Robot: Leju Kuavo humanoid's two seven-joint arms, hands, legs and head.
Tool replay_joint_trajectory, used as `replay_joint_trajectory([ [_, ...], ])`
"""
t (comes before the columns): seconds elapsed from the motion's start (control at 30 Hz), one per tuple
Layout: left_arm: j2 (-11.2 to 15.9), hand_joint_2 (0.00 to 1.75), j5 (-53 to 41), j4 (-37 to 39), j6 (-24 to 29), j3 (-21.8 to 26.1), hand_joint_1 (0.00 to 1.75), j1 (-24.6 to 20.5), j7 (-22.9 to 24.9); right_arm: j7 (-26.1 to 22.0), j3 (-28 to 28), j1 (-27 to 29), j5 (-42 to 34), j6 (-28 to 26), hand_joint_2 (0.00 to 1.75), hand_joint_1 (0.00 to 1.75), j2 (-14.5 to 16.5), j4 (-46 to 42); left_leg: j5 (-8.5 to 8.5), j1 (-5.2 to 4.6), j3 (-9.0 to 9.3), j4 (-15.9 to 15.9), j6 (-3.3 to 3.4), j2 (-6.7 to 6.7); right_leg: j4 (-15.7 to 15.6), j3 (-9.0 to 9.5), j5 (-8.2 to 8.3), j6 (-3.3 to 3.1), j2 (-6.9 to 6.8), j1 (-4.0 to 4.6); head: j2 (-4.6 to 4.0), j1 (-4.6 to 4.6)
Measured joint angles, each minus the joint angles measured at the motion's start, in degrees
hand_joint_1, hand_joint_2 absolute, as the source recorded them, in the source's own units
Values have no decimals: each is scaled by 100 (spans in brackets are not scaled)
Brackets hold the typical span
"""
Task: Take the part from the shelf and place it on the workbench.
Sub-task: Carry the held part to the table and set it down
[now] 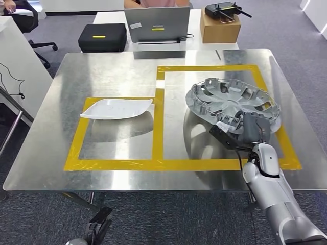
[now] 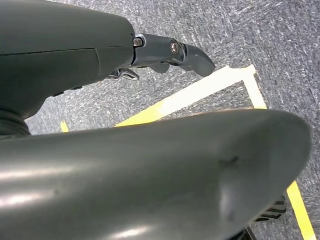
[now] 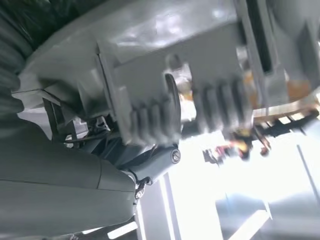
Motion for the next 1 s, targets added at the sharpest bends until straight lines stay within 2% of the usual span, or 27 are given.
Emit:
replay_joint_trajectory([
  [0.07, 5, 0, 0, 0, 0, 2, 0, 3, 4, 1, -3, -43, -75, 74, 175, 23, 25, 100, 0, 0, -1, 0, 0, 0, 0, -1, 0, 0, 0, 0, 0, 0],
  [0.1, 8, 0, 0, 0, 0, 4, 0, 3, 4, 4, -6, -65, -129, 130, 175, 0, 36, 144, 0, 0, -1, 0, 0, 0, 0, -1, 0, 0, 0, 0, 0, 0],
  [0.13, 10, 0, 0, 0, 0, 7, 0, 3, 5, 15, -14, -87, -213, 209, 175, 0, 47, 184, 0, 0, -1, 0, 0, 0, 0, 0, 0, 0, 1, 0, 0, 0],
  [0.27, 18, 0, 0, 0, 4, 35, 0, 11, 9, 73, -103, -147, -826, 624, 0, 0, 110, 263, 0, 0, 0, 1, 0, 1, 0, 0, 1, 1, 3, 0, 0, 1],
  [0.37, 23, 0, -7, 0, 11, 57, 0, 18, 9, 69, -146, -159, -1183, 849, 0, 0, 179, 261, 0, 0, 0, 2, 0, 1, 0, 0, 3, 2, 3, 0, 0, 0],
  [0.6, 25, 0, -15, 0, 14, 113, 0, 36, 9, 58, -169, -169, -1342, 959, 0, 0, 276, 254, 1, 0, -1, 3, 0, 0, 0, 1, 3, 2, 0, 1, 0, -1],
  [0.77, 25, 0, -15, 0, 48, 175, 0, 45, 0, -25, -217, -150, -1957, 1329, 0, 0, 359, -55, 0, -1, -4, 6, 0, 2, 0, -1, 4, 3, 6, 0, 0, 0],
  [0.9, 25, 0, -27, 0, 40, 228, 0, 64, -31, 406, -31, -122, -1878, 1381, 0, 0, 373, -671, 0, -1, -3, 7, 0, 2, 0, -3, 4, 3, 6, 0, 0, 0],
  [1.0, 26, 0, -79, 0, 5, 286, 0, 76, -63, 797, 293, -148, -1258, 1212, 0, 0, 296, -1179, 1, -1, -3, 8, 0, 3, 0, -5, 4, 3, 8, 0, 0, 0],
])
